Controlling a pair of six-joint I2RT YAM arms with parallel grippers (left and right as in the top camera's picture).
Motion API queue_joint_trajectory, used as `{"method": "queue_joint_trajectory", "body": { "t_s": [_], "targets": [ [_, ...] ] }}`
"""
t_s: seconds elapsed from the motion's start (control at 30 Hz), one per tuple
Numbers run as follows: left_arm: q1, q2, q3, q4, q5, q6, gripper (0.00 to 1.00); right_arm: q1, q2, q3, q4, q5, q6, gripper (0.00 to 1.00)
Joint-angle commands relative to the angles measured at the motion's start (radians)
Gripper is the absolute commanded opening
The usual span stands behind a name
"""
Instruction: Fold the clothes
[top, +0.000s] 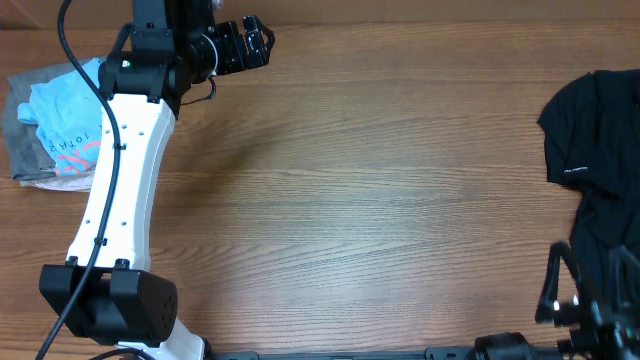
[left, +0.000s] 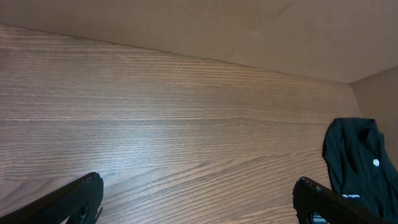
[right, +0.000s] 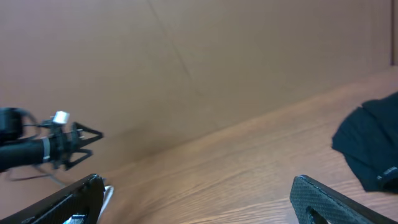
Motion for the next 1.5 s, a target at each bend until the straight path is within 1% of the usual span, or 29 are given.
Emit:
{"method": "queue_joint_trajectory", "body": {
  "t_s": [0.0, 0.2, 0.37, 0.47, 0.57, 0.67, 0.83, 0.97, 1.17, 1.27, 1.47],
  "targets": [
    [0.002, 0.002, -0.004, 0.0, 0.003, -0.003, 1.0, 0.019, -0.069, -0.047, -0.002, 0.009, 0.005, 1.0],
    [0.002, 0.001, -0.004, 0.0, 0.003, -0.003, 1.0, 0.015, -0.138, -0.129, 0.0, 0.009, 0.006, 1.0],
    [0.002, 0.001, -0.004, 0.0, 0.003, -0.003, 1.0, 0.015, -0.226, -0.242, 0.026, -0.003, 0.01, 1.0],
    [0.002, 0.001, -0.004, 0.0, 0.003, -0.003, 1.0, 0.015, -0.288, -0.335, 0.074, -0.029, 0.01, 1.0],
    [0.002, 0.001, -0.004, 0.0, 0.003, -0.003, 1.0, 0.013, -0.351, -0.449, 0.163, -0.049, 0.01, 1.0],
    [0.002, 0.001, -0.004, 0.0, 0.003, -0.003, 1.0, 0.009, -0.36, -0.539, 0.246, -0.055, 0.032, 1.0],
    [0.002, 0.001, -0.004, 0.0, 0.003, -0.003, 1.0, 0.007, -0.362, -0.678, 0.456, -0.063, 0.062, 1.0],
    [0.002, 0.001, -0.004, 0.0, 0.003, -0.003, 1.0, 0.007, -0.362, -0.802, 0.676, -0.062, 0.098, 1.0],
    [0.002, 0.001, -0.004, 0.0, 0.003, -0.003, 1.0, 0.007, -0.363, -0.993, 1.024, -0.061, 0.19, 1.0],
    [0.002, 0.001, -0.004, 0.0, 0.003, -0.003, 1.0, 0.007, -0.363, -1.07, 1.184, -0.062, 0.193, 1.0],
    [0.002, 0.001, -0.004, 0.0, 0.003, -0.003, 1.0, 0.007, -0.363, -1.175, 1.359, -0.042, 0.193, 1.0]
  ]
}}
